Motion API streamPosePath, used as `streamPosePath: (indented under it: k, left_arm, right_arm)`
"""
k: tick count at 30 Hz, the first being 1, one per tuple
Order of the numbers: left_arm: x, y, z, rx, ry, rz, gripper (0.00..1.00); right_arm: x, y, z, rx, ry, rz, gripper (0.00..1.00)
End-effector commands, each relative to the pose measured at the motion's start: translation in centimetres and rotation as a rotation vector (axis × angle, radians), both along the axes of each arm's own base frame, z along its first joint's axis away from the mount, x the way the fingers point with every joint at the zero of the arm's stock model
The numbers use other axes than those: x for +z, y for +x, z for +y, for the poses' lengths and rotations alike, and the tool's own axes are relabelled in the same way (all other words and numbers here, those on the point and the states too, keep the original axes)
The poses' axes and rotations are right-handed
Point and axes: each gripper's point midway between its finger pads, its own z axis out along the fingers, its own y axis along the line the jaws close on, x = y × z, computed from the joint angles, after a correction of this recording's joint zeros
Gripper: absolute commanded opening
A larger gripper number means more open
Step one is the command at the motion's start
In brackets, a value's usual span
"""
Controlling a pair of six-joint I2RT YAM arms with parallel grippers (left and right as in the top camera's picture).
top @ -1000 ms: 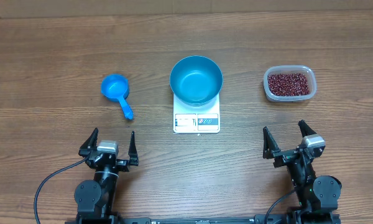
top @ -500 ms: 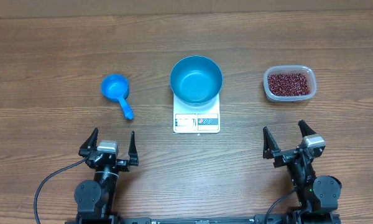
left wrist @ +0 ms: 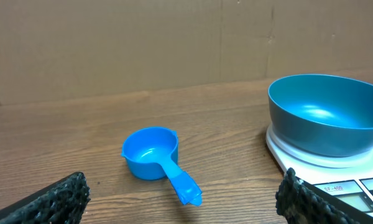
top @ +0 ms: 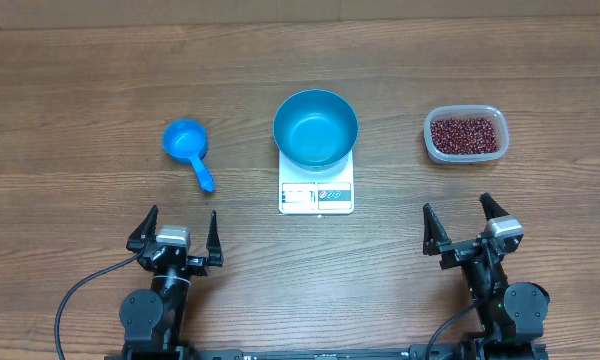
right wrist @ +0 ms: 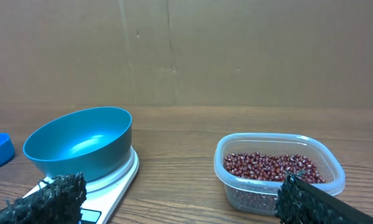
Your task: Scoop item into bowl and weigh 150g on scale
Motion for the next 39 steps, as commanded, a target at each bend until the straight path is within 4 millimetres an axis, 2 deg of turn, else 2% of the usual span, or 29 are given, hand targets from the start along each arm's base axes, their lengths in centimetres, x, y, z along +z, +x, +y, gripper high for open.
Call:
streamPosePath:
  k: [1, 13, 17, 28, 39]
  left_arm:
    - [-0.1, 0.0, 0.3, 0.011, 0.017, -0.006, 1.00]
    - [0.0, 0.0, 0.1, 0.005, -0.022, -0.006, 1.00]
    - [0.7, -0.1, 0.1, 0.006, -0.022, -0.018, 1.00]
    - [5.0, 0.3, 0.1, 0.010, -0.060, -0.001, 1.00]
    - [10.0, 3.1, -0.1, 0.026, -0.187, 0.186, 1.00]
  right_arm:
    - [-0.2, 0.0, 0.0, -0.003, -0.001, -0.003, 1.00]
    - [-0.2, 0.0, 0.0, -0.003, -0.001, -0.003, 1.00]
    - [-0.2, 0.0, 0.0, -0.003, -0.001, -0.003, 1.00]
    - [-0.2, 0.0, 0.0, -0.003, -0.001, -0.003, 1.00]
    - [-0.2, 0.0, 0.0, -0.003, -0.001, -0.003, 1.00]
